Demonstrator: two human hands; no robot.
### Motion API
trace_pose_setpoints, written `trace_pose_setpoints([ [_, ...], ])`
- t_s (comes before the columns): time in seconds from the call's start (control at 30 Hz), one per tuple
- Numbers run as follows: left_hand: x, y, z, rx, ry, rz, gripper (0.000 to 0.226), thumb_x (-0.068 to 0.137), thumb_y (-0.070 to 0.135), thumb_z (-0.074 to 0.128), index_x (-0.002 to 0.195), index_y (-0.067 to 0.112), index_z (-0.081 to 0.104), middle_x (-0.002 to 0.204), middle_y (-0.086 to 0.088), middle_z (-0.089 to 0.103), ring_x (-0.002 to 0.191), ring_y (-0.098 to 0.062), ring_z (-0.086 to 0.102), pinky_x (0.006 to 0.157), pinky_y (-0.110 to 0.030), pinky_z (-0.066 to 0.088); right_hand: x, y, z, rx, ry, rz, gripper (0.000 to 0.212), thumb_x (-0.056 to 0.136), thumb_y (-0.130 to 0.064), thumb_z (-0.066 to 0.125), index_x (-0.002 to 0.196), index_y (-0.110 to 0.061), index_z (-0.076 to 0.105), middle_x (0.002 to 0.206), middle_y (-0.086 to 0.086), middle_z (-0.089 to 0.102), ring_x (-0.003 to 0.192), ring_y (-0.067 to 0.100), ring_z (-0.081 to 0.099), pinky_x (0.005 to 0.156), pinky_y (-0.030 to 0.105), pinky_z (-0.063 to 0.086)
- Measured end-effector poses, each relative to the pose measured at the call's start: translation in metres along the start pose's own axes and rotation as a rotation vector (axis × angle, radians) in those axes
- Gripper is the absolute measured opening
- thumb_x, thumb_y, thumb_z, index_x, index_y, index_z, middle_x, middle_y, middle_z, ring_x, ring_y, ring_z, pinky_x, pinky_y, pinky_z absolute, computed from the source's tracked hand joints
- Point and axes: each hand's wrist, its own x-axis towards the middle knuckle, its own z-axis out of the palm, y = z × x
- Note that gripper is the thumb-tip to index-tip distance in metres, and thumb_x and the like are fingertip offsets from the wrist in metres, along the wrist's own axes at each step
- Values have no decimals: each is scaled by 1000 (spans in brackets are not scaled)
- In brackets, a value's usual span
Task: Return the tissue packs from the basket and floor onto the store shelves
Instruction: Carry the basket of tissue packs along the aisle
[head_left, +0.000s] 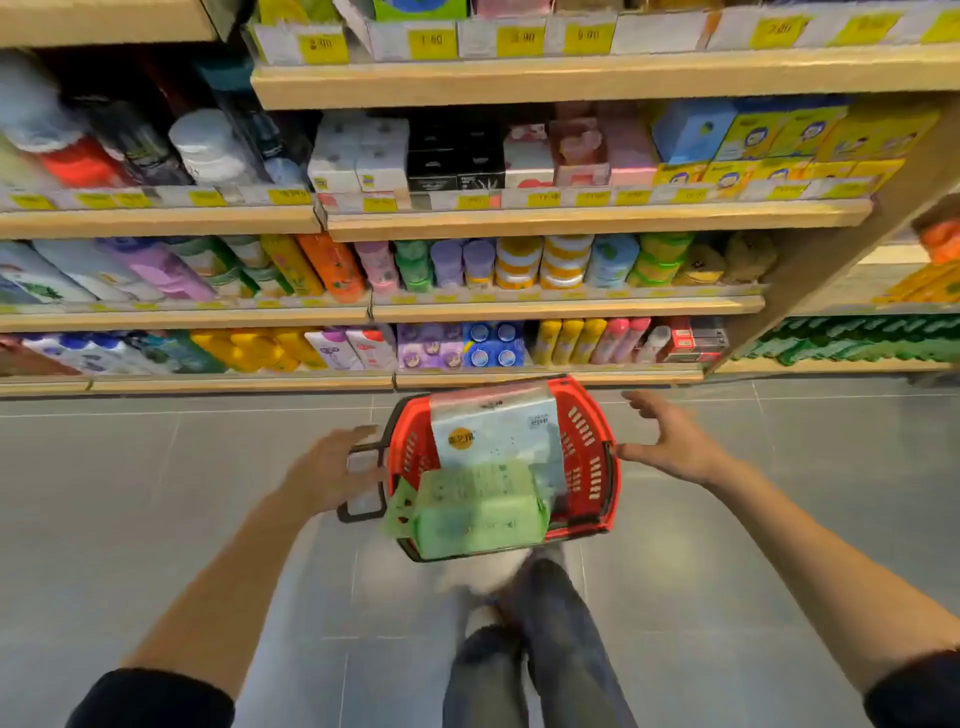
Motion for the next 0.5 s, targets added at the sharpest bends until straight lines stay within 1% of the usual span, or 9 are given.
trace_pose_setpoints([
  [0.07,29,-13,20,-31,6,13,68,80,41,66,140,24,38,141,-8,44,128,-26,41,104,-36,32,30,21,11,-17,13,-27,78,71,-17,78,136,-4,38,138,17,45,125,29,44,96,28,33],
  [0.13,60,-37,49,-22,-21,-2,64,83,36,64,140,24,38,139,-5,46,128,-24,41,104,-34,31,63,53,29,-28,2,-1,76,71,-16,78,135,-4,40,138,17,46,125,29,43,97,28,31],
  [0.23,110,-77,98,-25,-18,-16,65,81,42,65,139,23,41,140,-5,47,131,-20,38,107,-34,33,112,105,61,-29,28,19,72,71,-12,77,134,-4,42,136,18,47,126,30,42,96,26,28],
  [0.3,142,-111,133,-24,-1,-36,67,78,48,64,137,23,44,139,-6,48,132,-20,38,107,-38,35,139,138,85,-34,58,25,71,71,-12,77,133,-4,43,135,18,48,126,30,41,96,24,26],
  [0.33,154,-121,148,-23,6,-57,68,77,51,62,138,26,43,140,-6,46,133,-21,36,106,-41,36,150,154,97,-26,66,37,72,71,-15,78,133,-5,43,135,18,48,127,30,40,97,25,25],
  [0.37,165,-131,161,-22,22,-78,68,78,50,62,139,27,41,141,-8,43,135,-22,33,106,-43,36,160,170,110,-28,72,48,75,69,-24,79,133,-7,44,135,17,47,129,31,38,100,28,26],
  [0.43,181,-145,187,-30,50,-95,69,81,39,66,142,24,36,145,-14,34,137,-27,29,107,-42,32,178,202,133,-32,101,52,83,63,-47,71,134,-13,43,136,15,45,133,30,33,105,35,28],
  [0.47,188,-149,197,-41,58,-98,71,82,37,65,143,23,33,146,-17,30,136,-29,30,107,-41,31,186,215,143,-7,117,65,85,62,-52,69,135,-16,43,137,15,43,135,30,30,106,38,28],
  [0.5,195,-154,206,-45,81,-106,72,82,36,65,144,23,30,146,-19,26,134,-32,32,107,-41,31,193,227,152,14,143,77,84,64,-47,73,136,-17,42,139,16,40,137,29,27,107,40,27],
])
